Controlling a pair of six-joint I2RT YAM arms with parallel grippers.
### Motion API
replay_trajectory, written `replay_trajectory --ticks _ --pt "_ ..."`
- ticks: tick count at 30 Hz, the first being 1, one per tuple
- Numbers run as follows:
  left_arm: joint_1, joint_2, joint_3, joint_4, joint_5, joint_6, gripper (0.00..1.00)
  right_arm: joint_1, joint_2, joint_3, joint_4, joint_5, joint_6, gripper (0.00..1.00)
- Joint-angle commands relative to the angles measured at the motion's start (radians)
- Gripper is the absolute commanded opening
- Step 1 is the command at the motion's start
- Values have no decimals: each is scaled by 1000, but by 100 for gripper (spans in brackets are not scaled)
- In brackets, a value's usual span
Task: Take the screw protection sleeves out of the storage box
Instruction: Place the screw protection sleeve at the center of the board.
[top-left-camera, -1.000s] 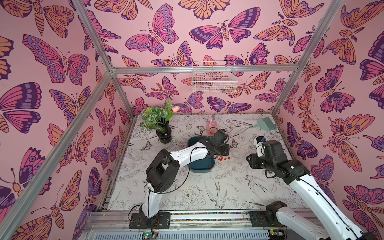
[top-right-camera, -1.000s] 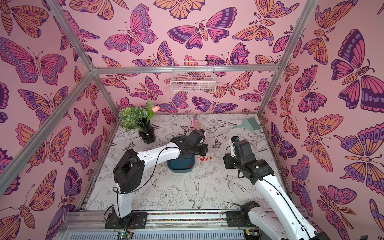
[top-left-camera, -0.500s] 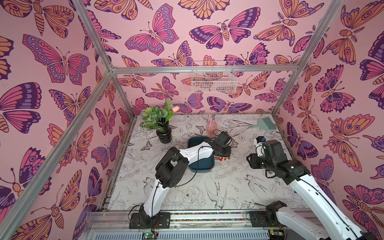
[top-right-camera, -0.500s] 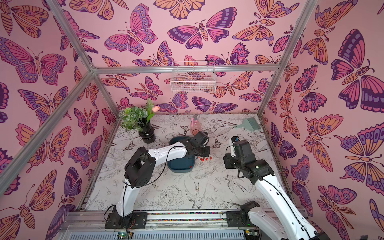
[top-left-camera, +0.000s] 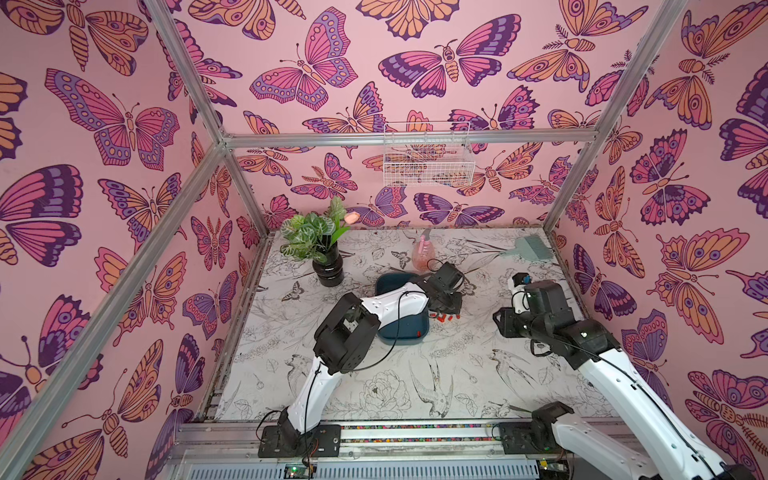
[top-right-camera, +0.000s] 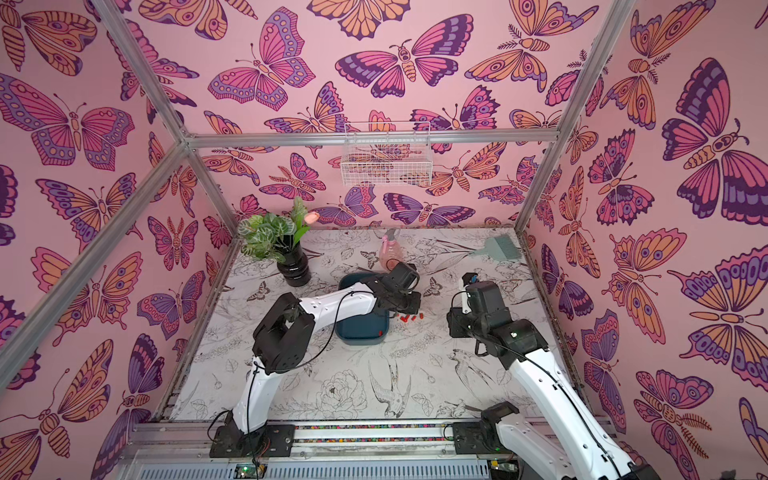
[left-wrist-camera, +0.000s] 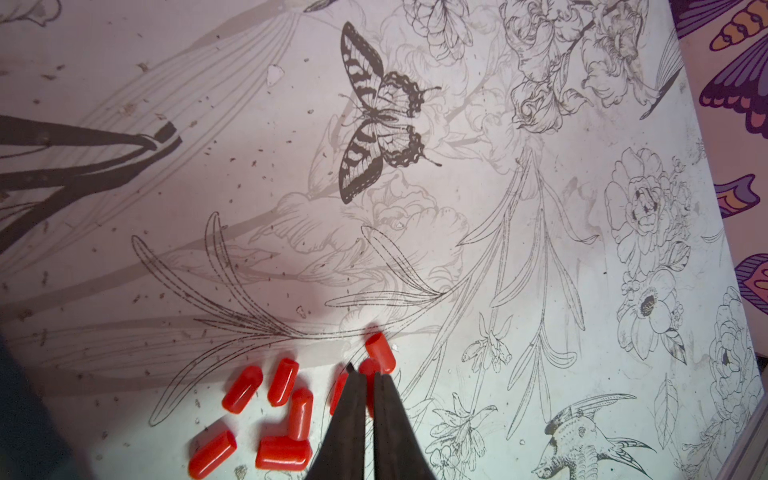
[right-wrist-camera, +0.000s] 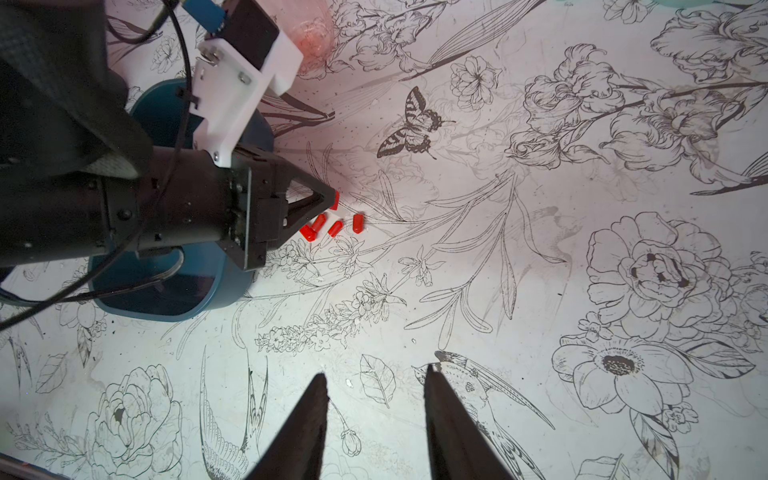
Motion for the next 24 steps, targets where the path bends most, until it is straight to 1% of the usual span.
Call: replay_trajectory --ticks 1,13,24 --pt "6 30 13 -37 -8 21 10 -2 -2 -5 0 12 4 43" --pt "6 40 -3 -49 -20 29 10 -3 4 -5 3 7 3 42" --pt "9 56 14 -72 -30 33 11 -3 7 -5 4 2 3 43"
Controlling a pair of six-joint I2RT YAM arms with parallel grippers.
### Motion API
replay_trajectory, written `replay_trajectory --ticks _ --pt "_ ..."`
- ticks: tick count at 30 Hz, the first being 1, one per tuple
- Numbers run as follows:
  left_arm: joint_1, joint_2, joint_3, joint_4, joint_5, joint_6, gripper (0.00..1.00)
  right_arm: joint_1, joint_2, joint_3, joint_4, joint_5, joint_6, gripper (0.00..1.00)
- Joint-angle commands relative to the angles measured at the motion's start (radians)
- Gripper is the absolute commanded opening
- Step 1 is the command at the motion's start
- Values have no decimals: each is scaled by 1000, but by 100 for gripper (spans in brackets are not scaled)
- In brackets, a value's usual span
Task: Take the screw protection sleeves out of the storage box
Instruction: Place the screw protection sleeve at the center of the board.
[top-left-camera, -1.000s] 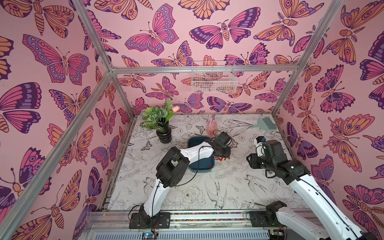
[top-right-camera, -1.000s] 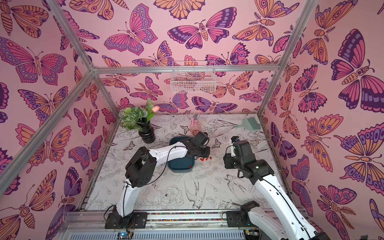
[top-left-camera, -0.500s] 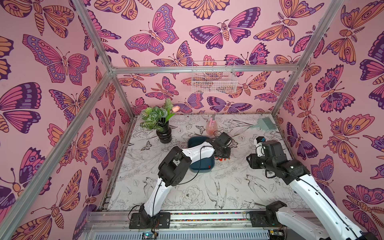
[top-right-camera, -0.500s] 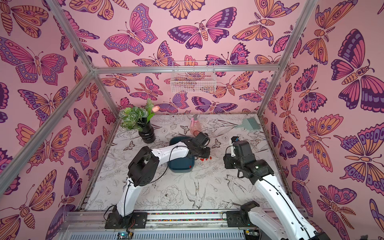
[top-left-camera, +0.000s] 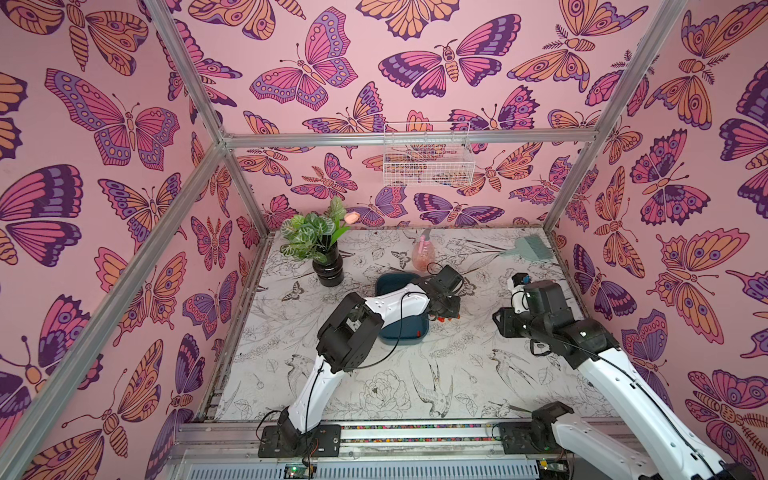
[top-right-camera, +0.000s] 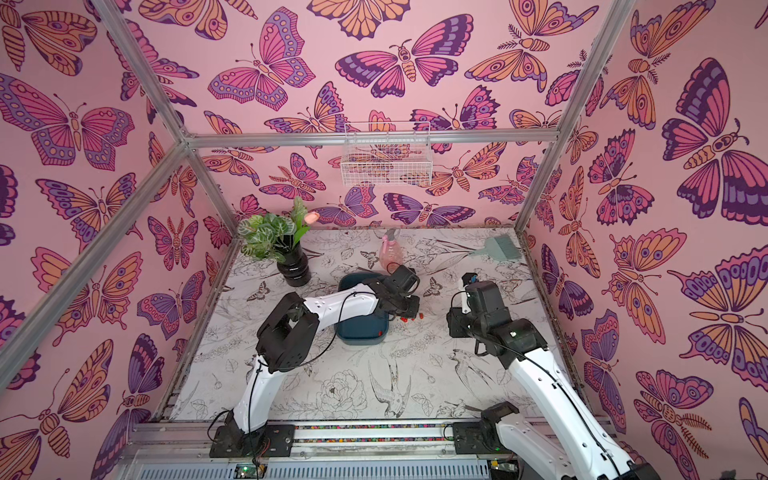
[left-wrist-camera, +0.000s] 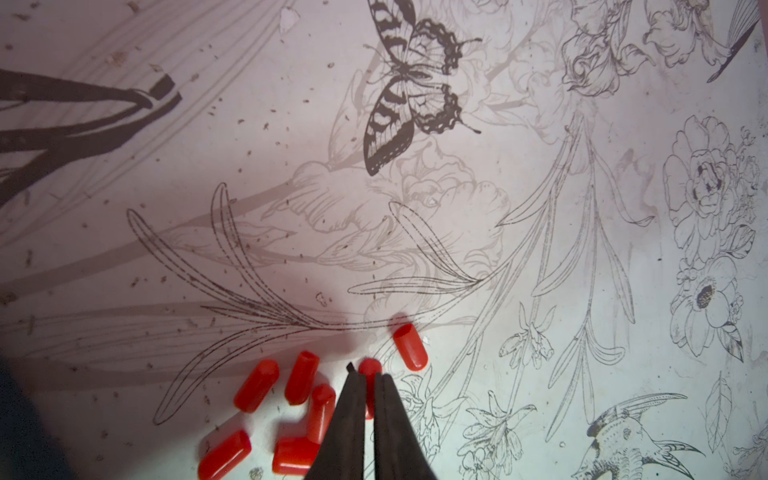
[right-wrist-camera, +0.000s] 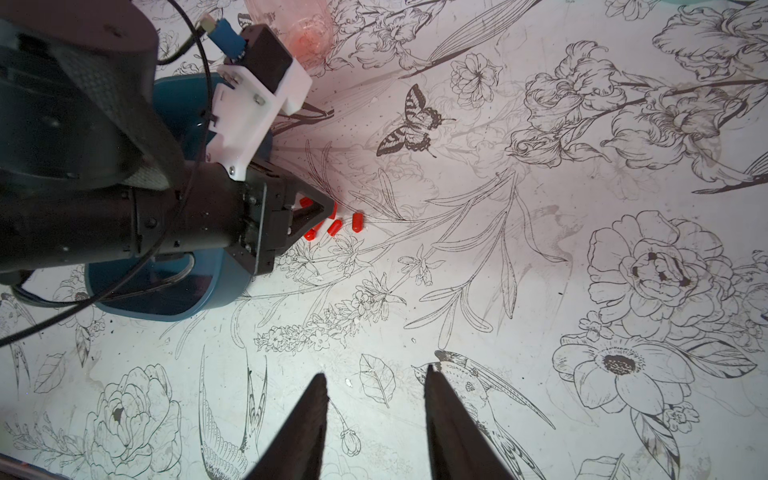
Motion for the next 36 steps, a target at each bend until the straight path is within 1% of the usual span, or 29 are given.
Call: replay_trajectory --ticks 1,11,15,24,29,36 --pt "8 32 13 -31 -22 16 11 -2 4 -5 4 2 3 43" --pt "16 30 35 -60 -40 28 13 -3 6 -5 3 1 3 43" --pt "17 27 45 -64 -40 28 17 -3 5 -5 4 2 3 43" --pt "17 26 78 -69 -27 29 22 -3 6 -4 3 1 2 43" --pt "16 -3 94 -68 -9 24 24 -2 6 -5 3 1 3 43" --pt "15 -87 97 -67 -17 22 26 -3 6 -5 4 2 3 43"
